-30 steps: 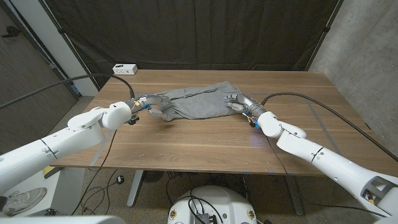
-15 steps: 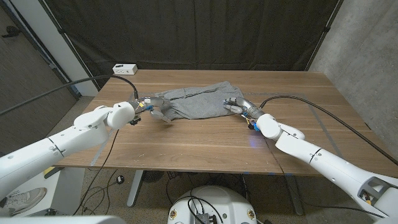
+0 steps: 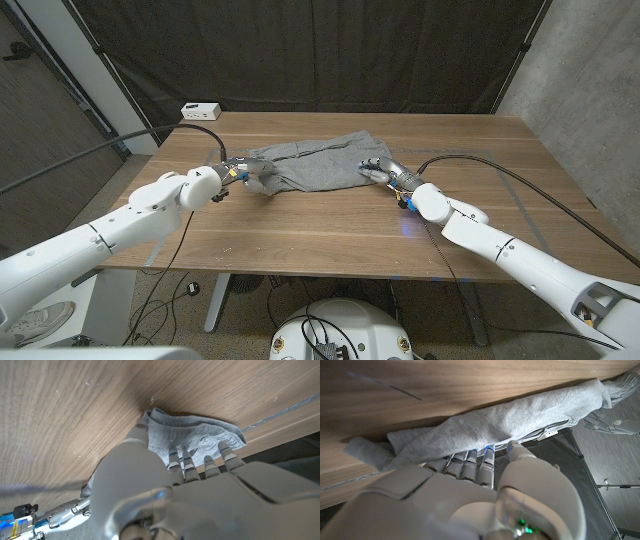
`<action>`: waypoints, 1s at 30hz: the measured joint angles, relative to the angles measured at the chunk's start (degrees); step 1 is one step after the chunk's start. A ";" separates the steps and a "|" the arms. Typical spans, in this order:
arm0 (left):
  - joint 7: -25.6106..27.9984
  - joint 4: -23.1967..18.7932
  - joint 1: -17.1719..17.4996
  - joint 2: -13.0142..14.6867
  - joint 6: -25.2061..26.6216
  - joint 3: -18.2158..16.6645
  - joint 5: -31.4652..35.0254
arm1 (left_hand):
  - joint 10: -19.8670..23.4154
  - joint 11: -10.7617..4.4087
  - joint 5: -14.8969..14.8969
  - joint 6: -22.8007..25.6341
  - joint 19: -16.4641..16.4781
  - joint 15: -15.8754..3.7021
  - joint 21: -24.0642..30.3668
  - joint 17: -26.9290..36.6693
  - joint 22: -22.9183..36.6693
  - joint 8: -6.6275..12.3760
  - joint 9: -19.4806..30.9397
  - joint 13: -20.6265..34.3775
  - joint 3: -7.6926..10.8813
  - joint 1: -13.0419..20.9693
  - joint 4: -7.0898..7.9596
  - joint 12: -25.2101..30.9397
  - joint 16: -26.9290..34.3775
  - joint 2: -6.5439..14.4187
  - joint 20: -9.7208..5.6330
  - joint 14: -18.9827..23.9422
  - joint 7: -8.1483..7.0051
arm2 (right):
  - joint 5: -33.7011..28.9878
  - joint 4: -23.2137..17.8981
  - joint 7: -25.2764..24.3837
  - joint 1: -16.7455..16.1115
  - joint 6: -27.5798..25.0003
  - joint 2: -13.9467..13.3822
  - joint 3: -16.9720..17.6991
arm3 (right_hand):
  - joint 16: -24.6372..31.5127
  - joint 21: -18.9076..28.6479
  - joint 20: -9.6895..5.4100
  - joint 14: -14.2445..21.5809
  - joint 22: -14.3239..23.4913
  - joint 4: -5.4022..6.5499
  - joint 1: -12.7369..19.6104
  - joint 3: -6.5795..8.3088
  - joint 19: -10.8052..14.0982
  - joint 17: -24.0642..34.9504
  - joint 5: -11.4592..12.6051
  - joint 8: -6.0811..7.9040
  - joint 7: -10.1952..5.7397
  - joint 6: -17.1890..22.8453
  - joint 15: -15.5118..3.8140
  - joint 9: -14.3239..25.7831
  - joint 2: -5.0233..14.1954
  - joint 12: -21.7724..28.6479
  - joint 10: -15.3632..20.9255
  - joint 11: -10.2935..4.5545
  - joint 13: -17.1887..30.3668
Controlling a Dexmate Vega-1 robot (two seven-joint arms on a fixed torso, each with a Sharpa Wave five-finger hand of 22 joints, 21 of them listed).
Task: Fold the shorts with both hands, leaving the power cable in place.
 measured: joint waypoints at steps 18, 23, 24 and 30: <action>3.31 2.86 -1.59 -3.32 1.42 3.17 8.57 | 7.29 -0.53 0.72 20.41 4.00 -2.31 2.50 -0.27 0.13 4.44 1.64 0.01 8.92 7.65 1.09 1.27 0.22 3.93 -0.70 6.08 0.08 | -2.61 -0.61 4.38 2.14 -4.12 -1.05 -2.84 | 0.44 0.71 -0.01 3.09 0.03 -1.45 0.26 2.00 0.00 -0.64 0.21 0.88 1.29 5.63 0.12 0.00 0.26 0.88 3.56 0.90 0.00; 4.79 3.18 -1.74 -3.83 1.86 3.68 11.29 | 8.76 -0.84 0.72 23.87 4.59 -2.95 3.11 -0.27 0.13 5.51 2.70 0.01 10.30 7.92 1.63 1.49 0.22 3.66 -1.12 7.05 0.08 | -3.37 -0.58 5.06 2.68 -4.85 -1.09 -3.57 | 0.63 0.64 -0.01 3.39 0.03 -1.69 0.46 2.24 -0.01 -0.66 0.22 0.88 1.30 5.82 -0.18 0.00 0.46 0.88 3.86 0.59 0.00; 5.12 3.19 -1.75 -3.86 1.94 3.71 11.93 | 8.77 -0.85 0.72 24.08 4.59 -2.94 3.11 -0.26 0.13 5.54 2.74 0.01 10.30 7.92 1.63 1.49 0.22 3.66 -1.12 7.04 -0.10 | -3.47 -0.50 5.17 2.81 -4.89 -1.07 -3.73 | 0.64 0.64 -0.01 3.39 0.03 -1.69 0.46 2.24 -0.01 -0.66 0.22 0.88 1.30 5.82 -0.18 0.00 0.46 0.88 3.86 0.59 0.00; 6.75 3.11 -2.00 -4.08 2.39 4.28 16.19 | 9.69 -1.14 0.72 25.10 4.92 -3.59 3.55 -0.26 0.13 5.82 3.19 0.01 10.55 8.22 1.88 1.50 0.22 3.36 -1.45 7.69 -0.50 | -3.74 0.16 5.60 3.34 -4.88 -0.77 -4.17 | 0.65 0.71 -0.02 3.39 0.03 -1.93 0.46 2.48 -0.02 -0.67 0.22 0.88 1.30 5.82 -0.18 0.00 0.46 0.88 3.86 0.59 0.00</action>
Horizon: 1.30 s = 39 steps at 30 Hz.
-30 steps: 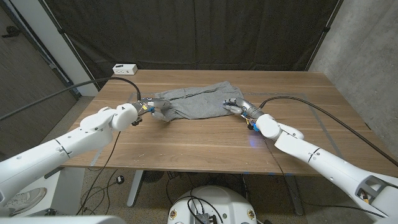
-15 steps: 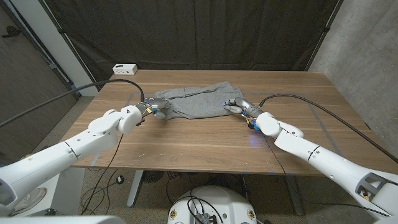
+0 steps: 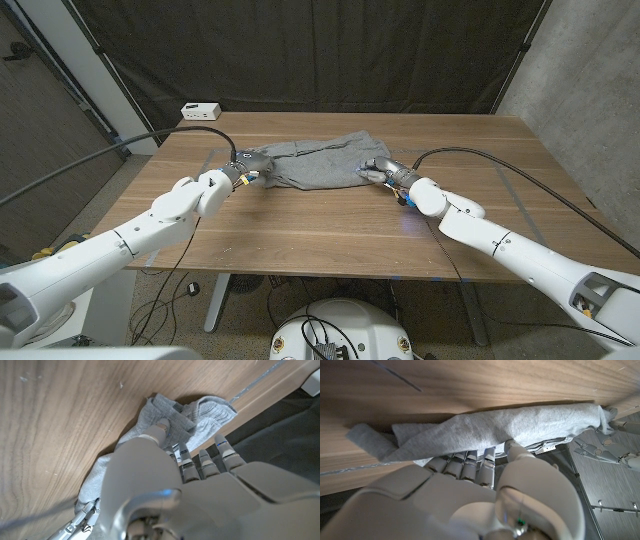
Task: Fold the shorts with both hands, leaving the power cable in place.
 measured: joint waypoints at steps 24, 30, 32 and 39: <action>2.75 0.25 -3.97 0.06 -2.31 2.03 15.14 | 0.92 -0.93 -1.59 0.59 0.69 -2.05 0.45 0.16 -0.01 0.41 1.58 0.14 0.29 0.00 1.45 0.00 0.23 0.00 -0.69 1.98 -3.32 | 0.03 3.09 1.08 1.74 2.21 1.36 -1.00 | -0.12 -0.06 -0.03 -0.04 -0.01 -0.23 0.00 0.23 -0.02 0.29 0.00 -0.40 0.31 1.12 -0.03 0.00 0.00 -0.34 -0.01 0.00 0.00; 3.77 0.92 -5.81 0.02 -5.90 2.58 22.77 | 1.32 -1.34 -2.22 1.13 1.14 -2.96 0.85 0.15 -0.01 0.63 1.84 0.14 0.07 0.00 1.68 0.00 0.23 0.00 -1.15 2.49 -4.25 | 0.27 5.16 1.30 2.65 2.94 2.04 -1.30 | -0.27 -0.10 -0.34 -0.14 -0.02 -0.32 0.00 0.32 -0.34 0.27 0.00 -0.40 0.31 1.12 -0.13 0.00 -0.01 -0.38 0.10 0.11 -0.01; 3.77 1.17 -6.40 0.02 -5.90 2.73 22.77 | 1.32 -1.34 -2.44 1.21 1.25 -3.09 0.89 0.15 -0.01 0.63 2.03 0.14 0.07 -0.18 1.68 0.00 0.23 -0.18 -1.25 2.62 -4.33 | 0.32 5.16 1.44 2.65 3.20 2.04 -1.30 | -0.28 -0.29 -0.35 -0.15 -0.02 -0.40 0.00 0.41 -0.34 0.25 0.00 -0.40 0.31 1.12 -0.14 0.00 0.00 -0.38 0.10 0.10 -0.01; 4.29 2.35 -8.89 -0.03 -7.11 3.33 24.90 | 2.25 -1.65 -2.46 2.02 1.82 -3.88 1.33 0.15 -0.01 0.62 2.11 0.13 -0.40 -0.46 2.15 0.00 0.23 -0.46 -1.83 3.42 -5.76 | 0.52 5.98 1.87 3.10 4.28 2.33 -1.47 | -0.22 -0.25 -0.94 -0.33 -0.02 -0.40 0.00 0.40 -0.94 0.51 0.00 -0.40 0.31 1.12 -0.32 0.00 -0.01 -0.40 0.09 0.09 -0.02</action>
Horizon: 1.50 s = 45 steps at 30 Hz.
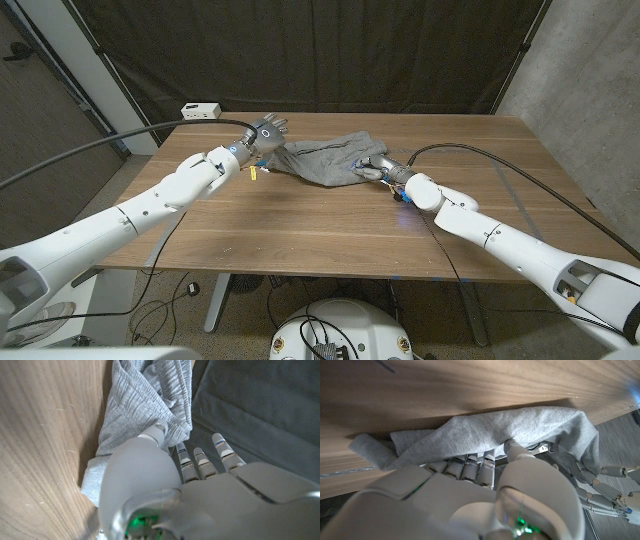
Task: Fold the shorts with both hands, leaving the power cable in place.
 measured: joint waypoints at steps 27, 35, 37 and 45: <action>16.67 10.66 -13.70 -3.28 -10.41 6.90 18.78 | 1.63 -1.64 0.00 1.53 1.63 -0.17 1.35 -0.01 0.00 0.44 -0.03 -0.15 -0.68 -1.23 0.66 0.00 0.00 -0.58 -1.63 2.48 -2.14 | 0.91 9.69 1.18 4.86 3.46 3.44 -1.72 | -0.01 0.05 -1.85 -0.23 -0.01 -0.39 0.00 0.39 -1.85 0.00 0.00 -0.44 0.00 0.63 0.20 0.00 0.00 -0.55 0.30 0.06 -0.17; 20.52 12.35 -18.18 -4.12 -12.44 9.95 22.25 | 2.10 -1.99 0.00 1.83 1.63 -0.40 1.40 -0.01 -0.01 0.44 -0.03 -0.15 -0.58 -1.25 1.04 0.00 0.00 -0.61 -1.63 2.70 -2.45 | 1.42 9.78 1.18 4.63 3.80 3.12 -1.69 | -0.02 0.02 -2.04 -0.34 -0.11 -0.39 0.00 0.39 -2.04 -0.01 0.00 -0.45 -0.01 0.62 0.10 -0.02 0.00 -0.76 0.21 -0.21 -0.15; 21.10 12.41 -18.85 -4.15 -12.72 10.46 22.84 | 2.58 -1.97 0.01 1.84 1.65 -0.37 1.62 -0.01 -0.01 0.44 -0.04 -0.15 -0.66 -1.52 1.12 0.00 0.00 -0.88 -1.66 3.11 -2.45 | 1.51 9.77 1.18 4.53 3.87 3.02 -1.66 | -0.04 -0.07 -2.06 -0.55 -0.15 -0.41 0.00 0.41 -2.05 -0.01 0.00 -0.45 0.00 0.63 -0.11 -0.03 0.00 -0.77 0.21 -0.21 -0.14; 24.90 12.32 -22.05 -3.97 -14.33 12.65 26.86 | 3.37 -2.15 0.30 2.06 1.98 -0.17 1.83 -0.01 -0.01 0.40 -0.05 -0.13 -0.66 -2.08 1.12 0.00 0.00 -0.82 -1.98 3.30 -2.68 | 1.73 9.39 1.45 3.96 4.61 2.41 -1.60 | -0.22 -0.25 -2.76 -1.05 -0.17 -0.62 0.00 0.62 -3.41 -0.02 0.00 -0.90 0.31 0.93 -0.21 -0.14 0.00 -0.74 0.21 -0.21 -0.16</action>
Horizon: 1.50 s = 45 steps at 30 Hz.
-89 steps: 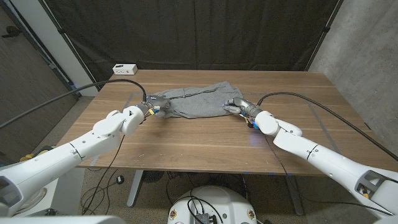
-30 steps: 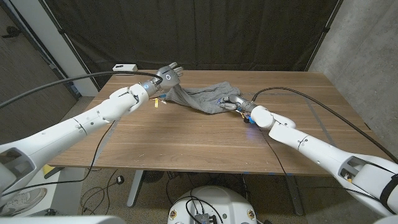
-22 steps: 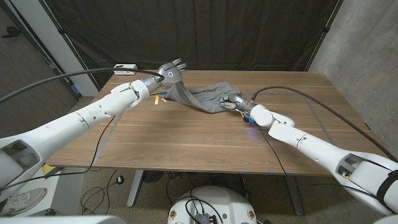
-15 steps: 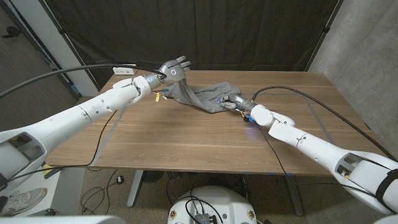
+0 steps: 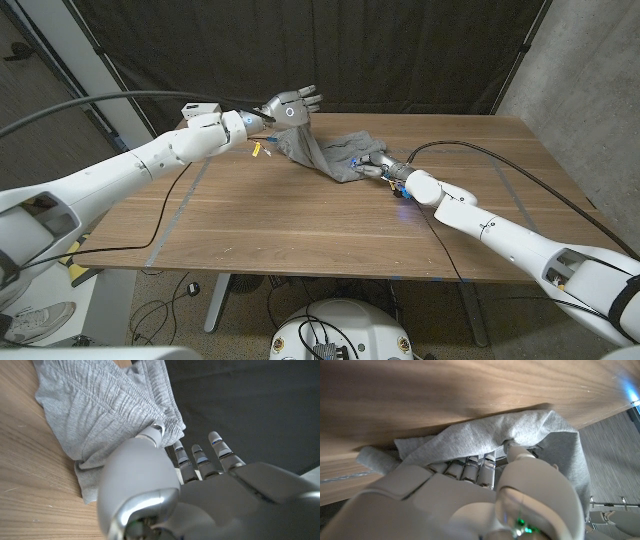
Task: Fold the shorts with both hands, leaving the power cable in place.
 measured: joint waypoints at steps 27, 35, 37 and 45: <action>14.90 7.83 -9.87 -3.17 0.52 6.67 8.86 | 2.97 -0.93 0.00 -0.02 1.50 -0.31 1.50 0.29 0.28 -0.02 -0.13 0.13 0.22 -1.04 0.68 0.44 0.00 0.03 -1.50 2.97 -0.61 | -0.23 0.60 0.31 -0.21 1.99 0.09 -0.77 | 0.02 0.00 0.00 -0.20 0.00 -0.41 0.23 -0.07 -0.20 0.00 0.00 -0.05 -0.32 0.29 -0.25 0.01 -0.23 -0.01 -0.02 0.00 0.00; 18.62 13.11 -14.28 -5.91 1.76 10.34 9.88 | 3.09 -1.04 0.00 -0.02 1.70 -0.14 1.60 0.28 0.28 -0.02 -0.13 0.13 0.48 -1.07 0.93 0.43 0.00 -0.02 -1.70 3.41 -0.60 | -0.24 1.47 0.30 0.17 2.59 0.44 -0.97 | 0.02 0.00 -0.50 -0.41 0.00 -0.64 0.23 0.17 -0.70 -0.10 0.00 -0.24 0.00 0.61 -0.45 -0.02 -0.23 -0.03 -0.02 -0.01 0.01; 19.74 15.17 -16.08 -7.15 2.03 11.98 10.05 | 3.28 -1.23 0.00 -0.02 1.70 -0.31 1.72 0.28 0.28 -0.02 -0.12 0.12 0.48 -1.27 0.93 0.44 0.00 -0.23 -1.70 3.58 -0.60 | -0.22 1.70 0.31 0.23 2.93 0.50 -0.98 | 0.01 0.00 -0.50 -0.41 0.00 -0.64 0.23 0.17 -0.70 -0.17 0.00 -0.24 0.00 0.61 -0.46 -0.02 -0.23 -0.10 -0.02 -0.01 0.01; 23.25 19.75 -20.24 -10.15 2.87 16.04 10.12 | 3.27 -1.23 0.00 0.17 1.92 -0.31 1.72 0.28 0.27 -0.04 -0.40 0.12 0.48 -1.26 0.93 0.44 0.00 -0.22 -1.93 3.58 -0.80 | 0.12 3.16 0.31 0.65 4.07 0.92 -1.11 | -0.02 0.00 -0.83 -0.93 0.00 -0.63 0.23 0.17 -1.02 -0.31 0.00 -0.27 -0.01 0.60 -0.97 -0.03 -0.23 -0.22 -0.02 -0.04 0.04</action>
